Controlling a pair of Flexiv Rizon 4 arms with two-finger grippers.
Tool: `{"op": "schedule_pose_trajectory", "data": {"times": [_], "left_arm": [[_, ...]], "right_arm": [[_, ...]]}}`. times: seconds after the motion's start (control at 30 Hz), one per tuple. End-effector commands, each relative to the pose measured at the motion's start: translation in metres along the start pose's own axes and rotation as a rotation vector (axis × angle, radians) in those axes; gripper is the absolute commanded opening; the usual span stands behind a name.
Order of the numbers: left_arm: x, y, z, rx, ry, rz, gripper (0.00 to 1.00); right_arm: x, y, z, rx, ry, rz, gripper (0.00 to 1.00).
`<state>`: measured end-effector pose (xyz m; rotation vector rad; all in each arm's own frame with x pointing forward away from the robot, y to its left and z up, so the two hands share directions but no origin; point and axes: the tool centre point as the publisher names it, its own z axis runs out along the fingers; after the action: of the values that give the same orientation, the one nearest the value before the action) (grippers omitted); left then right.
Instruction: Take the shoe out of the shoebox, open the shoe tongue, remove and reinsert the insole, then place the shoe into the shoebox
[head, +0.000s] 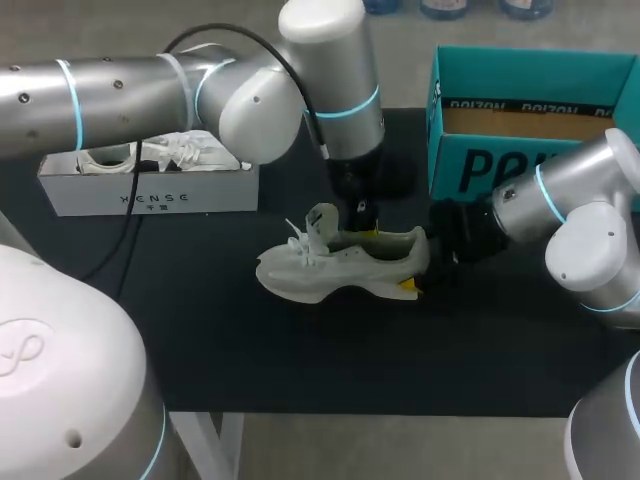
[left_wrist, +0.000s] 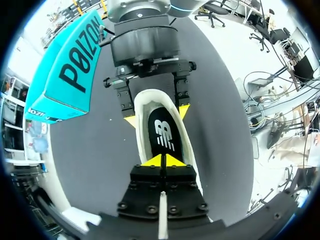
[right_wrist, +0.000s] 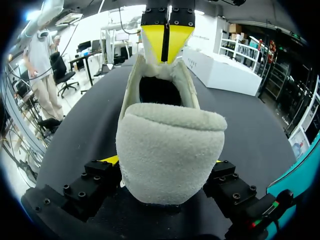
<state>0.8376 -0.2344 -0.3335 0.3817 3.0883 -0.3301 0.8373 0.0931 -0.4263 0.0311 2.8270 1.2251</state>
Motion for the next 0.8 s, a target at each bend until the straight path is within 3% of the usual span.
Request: {"op": "schedule_pose_trajectory", "data": {"times": [0.03, 0.47, 0.8], "left_arm": [[-0.001, -0.01, 0.015, 0.004, 0.011, 0.019, 0.0], [-0.01, 0.003, 0.052, -0.034, 0.024, -0.005, 0.0], [0.022, 0.021, 0.051, -0.067, 0.025, -0.044, 0.0]], "right_arm": [[0.0, -0.003, 0.007, 0.0, -0.003, 0.0, 0.0], [0.0, -0.003, 0.007, 0.0, -0.003, 0.0, 0.0], [0.0, -0.003, 0.007, 0.0, -0.003, 0.0, 0.0]]}}
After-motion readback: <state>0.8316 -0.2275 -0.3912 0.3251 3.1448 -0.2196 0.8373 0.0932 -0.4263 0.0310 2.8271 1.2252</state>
